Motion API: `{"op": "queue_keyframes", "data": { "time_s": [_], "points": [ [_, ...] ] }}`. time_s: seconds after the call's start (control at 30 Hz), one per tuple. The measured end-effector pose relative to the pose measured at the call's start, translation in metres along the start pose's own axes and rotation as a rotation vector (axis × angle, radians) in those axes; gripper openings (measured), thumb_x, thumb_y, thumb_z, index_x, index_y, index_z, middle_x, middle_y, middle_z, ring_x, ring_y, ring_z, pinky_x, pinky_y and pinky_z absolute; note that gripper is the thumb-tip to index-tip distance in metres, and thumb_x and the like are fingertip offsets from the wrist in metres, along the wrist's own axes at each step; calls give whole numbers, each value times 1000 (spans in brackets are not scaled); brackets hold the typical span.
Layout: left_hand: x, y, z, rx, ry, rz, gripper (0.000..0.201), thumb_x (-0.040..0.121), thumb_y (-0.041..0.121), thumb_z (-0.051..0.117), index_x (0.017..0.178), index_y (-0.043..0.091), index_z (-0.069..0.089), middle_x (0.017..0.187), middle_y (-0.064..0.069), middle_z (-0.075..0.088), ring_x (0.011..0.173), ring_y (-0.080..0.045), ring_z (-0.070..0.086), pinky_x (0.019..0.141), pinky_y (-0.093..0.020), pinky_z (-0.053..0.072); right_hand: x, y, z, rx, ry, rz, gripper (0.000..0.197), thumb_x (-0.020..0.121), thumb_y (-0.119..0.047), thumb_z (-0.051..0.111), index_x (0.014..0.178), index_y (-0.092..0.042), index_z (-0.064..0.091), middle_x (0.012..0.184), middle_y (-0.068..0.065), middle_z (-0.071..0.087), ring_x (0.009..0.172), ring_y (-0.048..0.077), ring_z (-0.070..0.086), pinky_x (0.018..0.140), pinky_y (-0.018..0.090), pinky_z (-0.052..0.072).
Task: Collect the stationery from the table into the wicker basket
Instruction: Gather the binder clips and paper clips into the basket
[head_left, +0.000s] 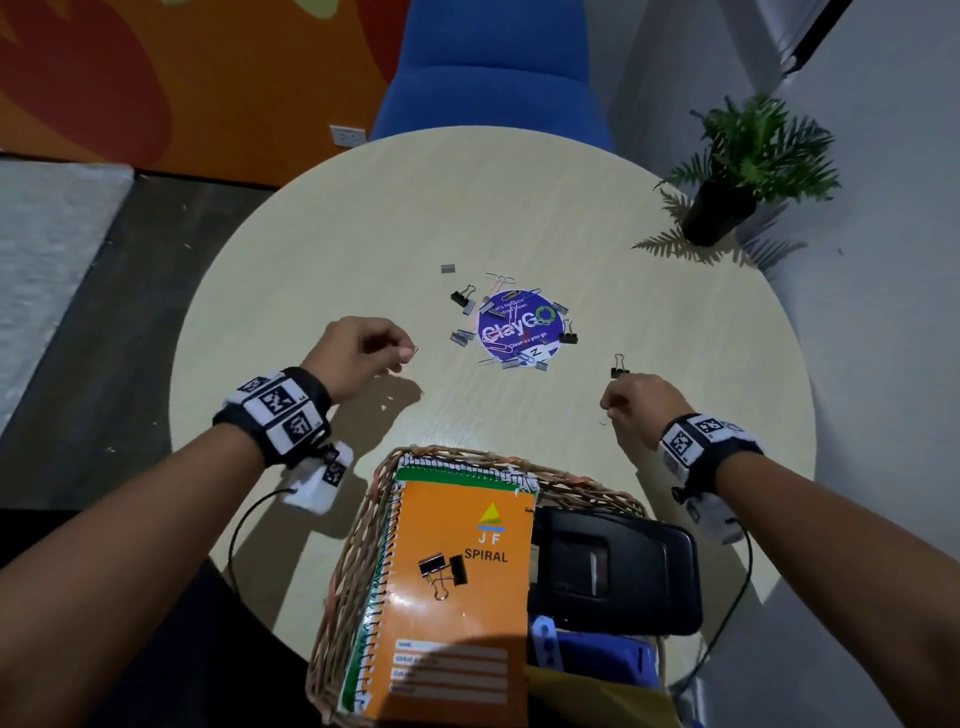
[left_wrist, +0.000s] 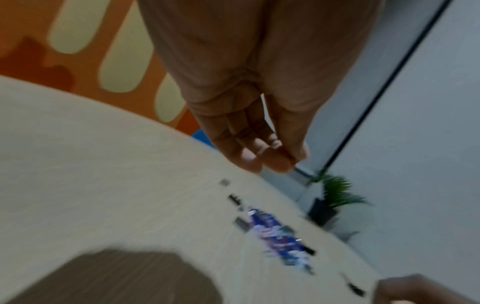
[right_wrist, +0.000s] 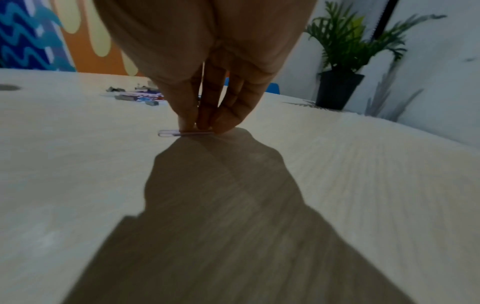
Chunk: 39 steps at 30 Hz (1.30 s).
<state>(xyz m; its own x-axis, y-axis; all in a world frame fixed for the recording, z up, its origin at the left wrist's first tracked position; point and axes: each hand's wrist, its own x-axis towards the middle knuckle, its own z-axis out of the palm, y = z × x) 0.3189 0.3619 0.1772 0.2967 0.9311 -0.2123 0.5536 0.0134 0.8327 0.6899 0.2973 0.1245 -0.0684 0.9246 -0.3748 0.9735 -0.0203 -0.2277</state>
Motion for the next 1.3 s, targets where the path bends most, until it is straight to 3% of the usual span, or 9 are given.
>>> {"op": "queue_keyframes", "data": {
  "time_s": [0.13, 0.33, 0.53, 0.7, 0.9, 1.0, 1.07, 1.2, 1.3],
  "points": [
    [-50, 31, 1, 73, -236, 120, 7, 83, 13, 69, 87, 13, 75, 81, -4, 75, 72, -9, 69, 73, -15, 54, -6, 8, 4, 139, 32, 5, 18, 80, -6, 67, 97, -10, 70, 101, 10, 69, 94, 28, 64, 87, 39, 51],
    [-109, 22, 22, 331, -606, 202, 18, 90, 22, 62, 103, 20, 75, 101, 12, 75, 86, 11, 63, 79, -3, 44, -6, 14, 8, 153, -13, 106, 18, 76, -7, 70, 80, -24, 65, 76, -1, 65, 82, 26, 65, 78, 36, 53],
    [-97, 11, 10, 424, -348, 181, 23, 92, 23, 57, 112, 23, 70, 110, 8, 73, 97, -6, 67, 88, -27, 53, -8, 2, -1, 108, -54, 70, 19, 80, -7, 64, 76, -25, 58, 84, 4, 67, 84, 26, 63, 73, 29, 45],
    [-47, 17, -5, 649, -234, 193, 26, 91, 31, 58, 113, 21, 67, 110, 4, 72, 93, -11, 67, 84, -32, 54, -38, -65, -52, 210, -80, -272, 10, 81, -9, 67, 82, -19, 68, 80, -3, 65, 75, 16, 62, 74, 31, 53],
    [33, 19, 25, 787, -223, 231, 26, 90, 25, 60, 113, 16, 66, 120, -5, 63, 105, -21, 61, 87, -32, 47, -86, -149, -76, 291, -346, -589, 14, 84, -17, 67, 98, -15, 71, 93, -1, 72, 80, 7, 65, 77, 22, 53],
    [59, 16, 49, 799, -233, 237, 29, 88, 22, 62, 114, 12, 67, 124, -10, 57, 107, -28, 59, 88, -35, 48, -81, -140, -76, 492, -357, -466, 19, 84, -11, 66, 104, -12, 69, 95, 4, 74, 86, 10, 69, 82, 22, 56],
    [70, 9, 59, 751, -187, 204, 29, 88, 24, 62, 113, 11, 68, 121, -11, 58, 105, -30, 60, 87, -33, 47, -64, -112, -77, 562, -236, -315, 19, 83, -10, 69, 102, -10, 70, 94, 5, 72, 88, 14, 69, 82, 23, 55],
    [88, 5, 77, 650, -76, 46, 45, 80, 28, 69, 121, 10, 58, 119, -14, 58, 108, -33, 58, 88, -36, 47, -26, -37, -67, 472, 81, 54, 14, 82, -7, 67, 94, -10, 71, 88, 7, 71, 80, 20, 65, 75, 24, 49],
    [95, 9, 88, 625, -18, -99, 63, 71, 34, 76, 121, 8, 50, 114, -16, 59, 105, -33, 57, 81, -35, 46, -2, -4, -50, 421, 143, 245, 18, 81, -5, 64, 97, -9, 69, 94, 11, 73, 82, 22, 67, 69, 21, 47]
  ]
}}
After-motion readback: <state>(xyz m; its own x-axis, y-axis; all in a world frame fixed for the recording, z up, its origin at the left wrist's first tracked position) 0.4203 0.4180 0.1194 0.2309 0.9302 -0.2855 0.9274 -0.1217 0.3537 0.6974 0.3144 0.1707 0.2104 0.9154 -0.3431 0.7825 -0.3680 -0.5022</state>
